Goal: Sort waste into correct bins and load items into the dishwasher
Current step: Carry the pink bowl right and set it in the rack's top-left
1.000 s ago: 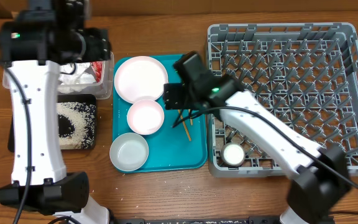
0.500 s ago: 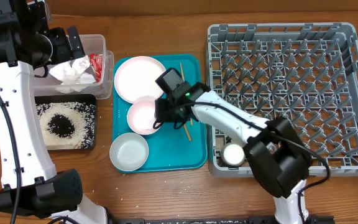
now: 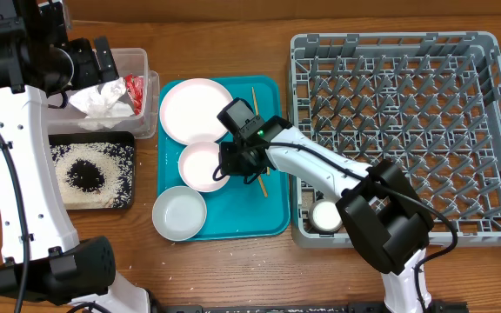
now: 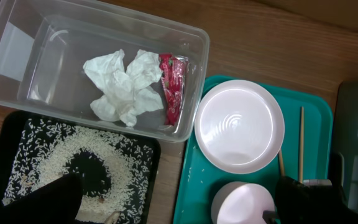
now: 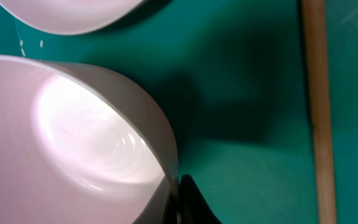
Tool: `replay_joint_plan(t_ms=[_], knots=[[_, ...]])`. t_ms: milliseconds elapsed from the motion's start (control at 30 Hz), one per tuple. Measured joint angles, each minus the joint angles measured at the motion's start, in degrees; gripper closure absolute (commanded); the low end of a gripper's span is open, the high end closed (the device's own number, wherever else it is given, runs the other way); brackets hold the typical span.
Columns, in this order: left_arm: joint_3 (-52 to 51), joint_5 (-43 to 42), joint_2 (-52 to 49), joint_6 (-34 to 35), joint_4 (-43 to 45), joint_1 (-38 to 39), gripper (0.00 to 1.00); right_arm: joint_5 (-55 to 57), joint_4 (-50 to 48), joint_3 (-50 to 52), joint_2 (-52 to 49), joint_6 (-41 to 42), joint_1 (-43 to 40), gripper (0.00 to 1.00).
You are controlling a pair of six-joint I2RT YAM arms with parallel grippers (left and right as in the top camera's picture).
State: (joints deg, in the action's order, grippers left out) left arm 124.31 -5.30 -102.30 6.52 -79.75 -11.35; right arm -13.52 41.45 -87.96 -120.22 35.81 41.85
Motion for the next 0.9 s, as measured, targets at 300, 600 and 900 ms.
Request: replay_joint_plan(t_ms=[300, 600, 900], knots=[[0.0, 0.0, 0.0, 0.0, 0.0, 0.0, 0.00, 6.9, 14.3, -10.9, 2.5, -2.1, -0.7, 0.96], [0.0, 0.0, 0.0, 0.0, 0.0, 0.0, 0.00, 59.3, 14.9, -17.0, 12.5, -2.9, -1.3, 0.96], [0.0, 0.0, 0.0, 0.0, 0.0, 0.0, 0.00, 80.1, 5.9, -16.8, 6.1, -9.9, -8.6, 0.96]])
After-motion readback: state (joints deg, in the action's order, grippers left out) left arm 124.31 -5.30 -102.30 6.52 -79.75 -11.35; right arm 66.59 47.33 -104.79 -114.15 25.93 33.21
